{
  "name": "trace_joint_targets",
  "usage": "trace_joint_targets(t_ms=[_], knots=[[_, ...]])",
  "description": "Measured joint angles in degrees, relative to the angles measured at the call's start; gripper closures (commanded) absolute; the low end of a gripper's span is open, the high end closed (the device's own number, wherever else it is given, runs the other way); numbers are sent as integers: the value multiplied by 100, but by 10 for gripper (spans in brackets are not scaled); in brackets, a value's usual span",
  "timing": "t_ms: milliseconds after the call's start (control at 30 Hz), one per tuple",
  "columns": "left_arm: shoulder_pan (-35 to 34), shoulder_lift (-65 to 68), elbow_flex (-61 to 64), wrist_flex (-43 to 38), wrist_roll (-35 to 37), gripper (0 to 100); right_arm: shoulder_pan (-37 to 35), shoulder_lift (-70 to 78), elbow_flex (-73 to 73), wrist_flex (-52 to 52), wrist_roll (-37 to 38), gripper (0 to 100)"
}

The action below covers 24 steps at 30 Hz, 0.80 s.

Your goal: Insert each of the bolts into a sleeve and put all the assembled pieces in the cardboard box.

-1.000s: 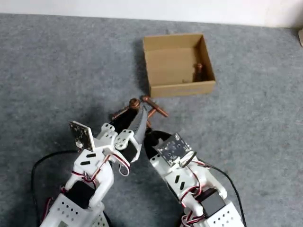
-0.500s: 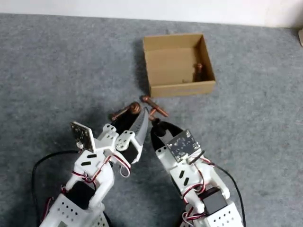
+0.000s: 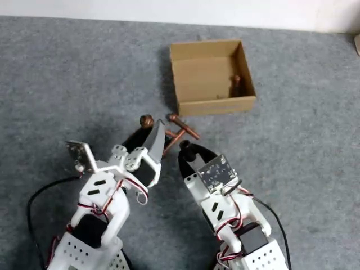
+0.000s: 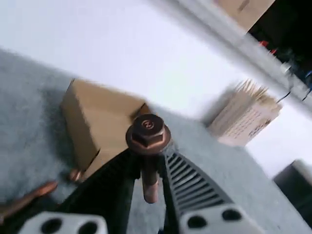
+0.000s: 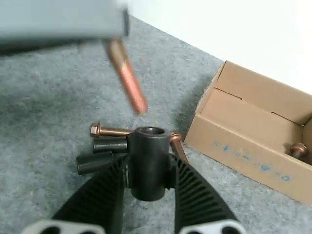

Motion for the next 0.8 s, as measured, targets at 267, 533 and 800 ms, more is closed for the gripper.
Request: trace_joint_targets(t_ms=[267,533,800], knots=[[316,0,0,246,-9,996,0,0,0,0,0,993],[360,0,-686,255,-105,996,-18,0,9,0,0,993],[527,0,-712,633,-141,996,-9,0,9,0,0,993]])
